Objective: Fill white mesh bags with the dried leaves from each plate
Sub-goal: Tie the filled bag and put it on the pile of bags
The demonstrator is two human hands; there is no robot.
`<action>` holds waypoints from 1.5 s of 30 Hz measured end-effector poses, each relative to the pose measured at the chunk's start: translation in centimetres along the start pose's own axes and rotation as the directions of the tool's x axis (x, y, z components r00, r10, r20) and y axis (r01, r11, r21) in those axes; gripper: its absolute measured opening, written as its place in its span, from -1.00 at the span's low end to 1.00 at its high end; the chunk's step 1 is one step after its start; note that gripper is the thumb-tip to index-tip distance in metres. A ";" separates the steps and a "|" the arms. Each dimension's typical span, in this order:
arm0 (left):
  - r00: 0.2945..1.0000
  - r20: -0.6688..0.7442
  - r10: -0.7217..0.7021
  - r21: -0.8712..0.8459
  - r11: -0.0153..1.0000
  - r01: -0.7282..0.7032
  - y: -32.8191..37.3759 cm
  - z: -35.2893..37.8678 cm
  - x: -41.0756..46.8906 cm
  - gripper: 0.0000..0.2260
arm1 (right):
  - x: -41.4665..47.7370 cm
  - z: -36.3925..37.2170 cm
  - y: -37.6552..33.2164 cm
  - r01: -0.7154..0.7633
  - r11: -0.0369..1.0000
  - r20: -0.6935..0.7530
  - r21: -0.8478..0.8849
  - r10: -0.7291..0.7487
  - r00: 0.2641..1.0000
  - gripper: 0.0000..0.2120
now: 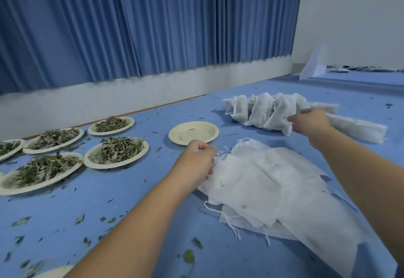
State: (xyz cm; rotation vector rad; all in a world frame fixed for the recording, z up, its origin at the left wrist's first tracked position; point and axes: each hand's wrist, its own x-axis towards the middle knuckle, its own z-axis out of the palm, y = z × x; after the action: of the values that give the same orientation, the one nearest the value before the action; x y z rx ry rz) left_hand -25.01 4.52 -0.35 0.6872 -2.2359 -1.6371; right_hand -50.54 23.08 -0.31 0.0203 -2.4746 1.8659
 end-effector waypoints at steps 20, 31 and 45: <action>0.971 -0.191 -0.146 0.642 0.729 0.236 -5.9 -21.2 -20.1 -0.81 | -35.4 7.8 -4.3 0.330 0.936 0.841 -0.125 -0.076 0.535 -0.86; 0.952 -0.209 -0.223 0.148 0.955 0.256 -9.5 -22.4 -21.4 -0.85 | -38.5 8.9 -3.2 0.396 0.891 0.869 -0.221 -0.005 0.495 -0.88; 0.919 -0.395 0.000 -0.094 0.995 -0.041 -10.5 -15.4 -12.0 -0.84 | -18.9 12.3 -5.1 -0.162 0.970 0.421 0.180 0.073 0.904 -0.93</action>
State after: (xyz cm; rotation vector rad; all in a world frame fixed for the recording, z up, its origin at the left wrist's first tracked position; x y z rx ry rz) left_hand -5.12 -4.16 -4.88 0.8757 -1.8546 -1.4355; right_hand -31.81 9.60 0.43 0.3107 -2.5565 2.3883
